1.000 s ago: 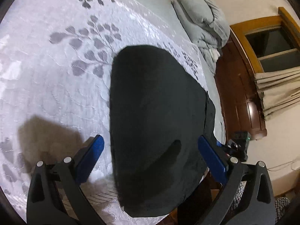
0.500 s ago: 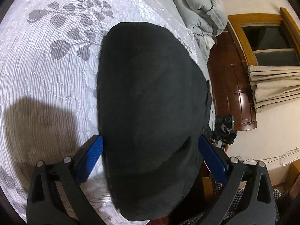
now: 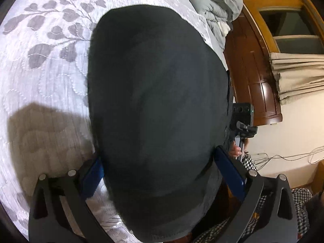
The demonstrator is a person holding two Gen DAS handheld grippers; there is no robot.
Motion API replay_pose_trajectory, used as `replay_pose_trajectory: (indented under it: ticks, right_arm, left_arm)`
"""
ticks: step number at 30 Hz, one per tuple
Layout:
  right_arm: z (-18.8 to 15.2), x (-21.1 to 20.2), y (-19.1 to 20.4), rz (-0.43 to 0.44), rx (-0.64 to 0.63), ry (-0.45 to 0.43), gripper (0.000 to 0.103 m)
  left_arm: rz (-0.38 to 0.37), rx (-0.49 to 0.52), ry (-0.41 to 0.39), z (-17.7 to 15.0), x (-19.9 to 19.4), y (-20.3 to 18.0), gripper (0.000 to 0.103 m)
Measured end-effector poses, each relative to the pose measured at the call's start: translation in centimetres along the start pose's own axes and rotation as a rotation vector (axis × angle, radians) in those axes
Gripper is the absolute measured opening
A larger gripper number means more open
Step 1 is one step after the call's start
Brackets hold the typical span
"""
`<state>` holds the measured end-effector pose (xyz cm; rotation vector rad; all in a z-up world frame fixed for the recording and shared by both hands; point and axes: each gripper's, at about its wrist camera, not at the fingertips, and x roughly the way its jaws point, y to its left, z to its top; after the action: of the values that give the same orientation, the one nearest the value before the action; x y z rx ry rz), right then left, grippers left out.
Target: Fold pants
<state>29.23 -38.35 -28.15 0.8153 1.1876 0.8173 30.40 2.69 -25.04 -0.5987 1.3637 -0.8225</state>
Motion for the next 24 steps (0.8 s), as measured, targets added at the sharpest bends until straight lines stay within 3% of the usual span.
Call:
replay_pose_trajectory:
  ticks: [11,15,20,24]
  right_arm:
    - [0.0,1.1,0.9,0.001,-0.039,0.020,0.100]
    - [-0.1,1.5,1.1,0.008,-0.041,0.025,0.100]
    - [0.5,1.9,1.1,0.025,-0.022,0.004,0.100]
    - [0.4,2.0,2.1,0.044,-0.083,0.004,0.099]
  left_arm:
    - [-0.011,-0.043,0.043,1.2,1.4,-0.2,0.100]
    - [-0.115,-0.056,0.003,1.4,0.4,-0.6,0.100]
    - [-0.080,-0.054,0.032,1.5,2.3,0.0,0.100]
    - [-0.039,-0.003,0.060,1.4,3.1,-1.5,0.100]
